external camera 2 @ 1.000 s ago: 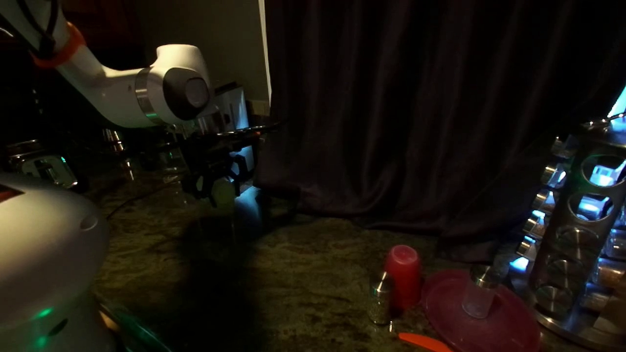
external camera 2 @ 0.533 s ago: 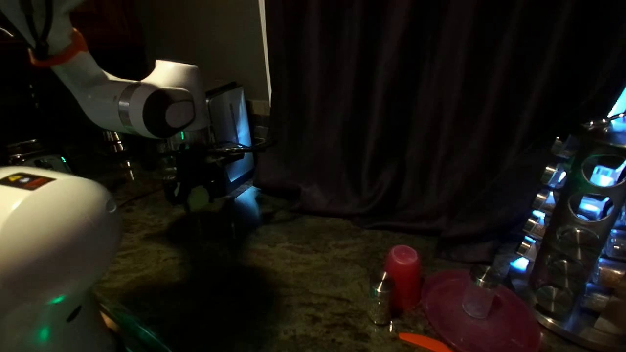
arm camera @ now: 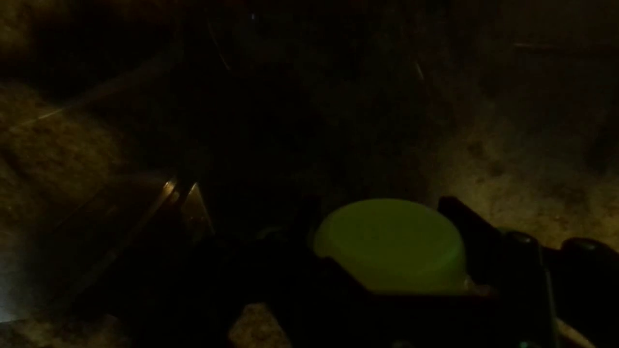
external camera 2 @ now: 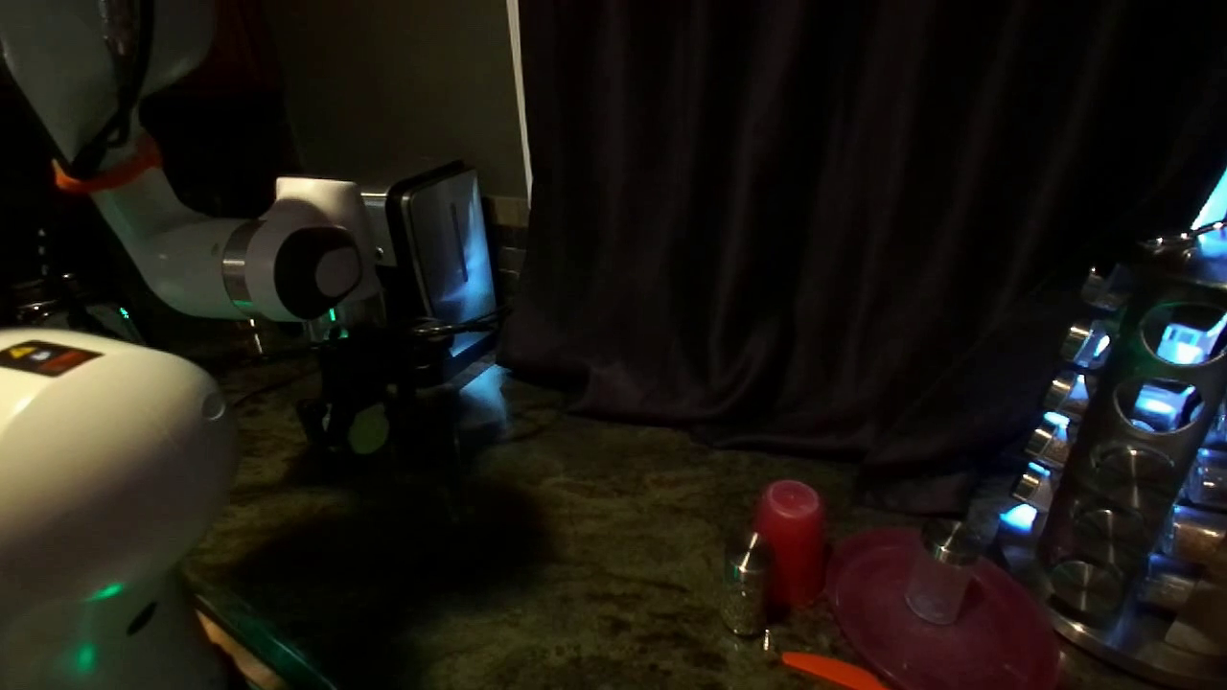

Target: Flip over the green cup

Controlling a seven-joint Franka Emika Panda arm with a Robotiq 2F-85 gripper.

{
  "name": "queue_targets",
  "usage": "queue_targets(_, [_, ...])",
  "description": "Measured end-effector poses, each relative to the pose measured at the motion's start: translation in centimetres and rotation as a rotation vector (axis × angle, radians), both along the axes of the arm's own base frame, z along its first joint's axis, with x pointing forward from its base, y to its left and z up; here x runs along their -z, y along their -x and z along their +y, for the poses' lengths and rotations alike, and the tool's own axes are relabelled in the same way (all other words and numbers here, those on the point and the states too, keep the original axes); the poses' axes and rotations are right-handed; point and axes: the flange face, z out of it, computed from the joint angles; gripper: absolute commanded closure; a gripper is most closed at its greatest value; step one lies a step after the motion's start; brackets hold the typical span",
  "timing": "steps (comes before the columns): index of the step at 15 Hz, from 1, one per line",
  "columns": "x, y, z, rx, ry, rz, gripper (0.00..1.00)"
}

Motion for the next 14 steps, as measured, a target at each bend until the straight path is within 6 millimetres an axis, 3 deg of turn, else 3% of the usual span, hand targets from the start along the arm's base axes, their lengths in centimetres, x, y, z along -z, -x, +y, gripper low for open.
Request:
queue_targets(7, [2.1, -0.7, 0.0, -0.056, 0.035, -0.130, 0.61])
queue_targets(8, [2.2, -0.8, -0.3, -0.058, 0.042, -0.141, 0.57])
queue_targets(9, [2.3, -0.9, -0.5, -0.060, 0.050, -0.149, 0.28])
queue_targets(10, [2.4, -0.9, -0.6, -0.060, 0.058, -0.156, 0.12])
queue_targets(11, [2.4, -0.9, -0.7, -0.061, 0.064, -0.162, 0.04])
queue_targets(14, [2.4, -0.7, -0.5, -0.072, 0.077, -0.181, 0.00])
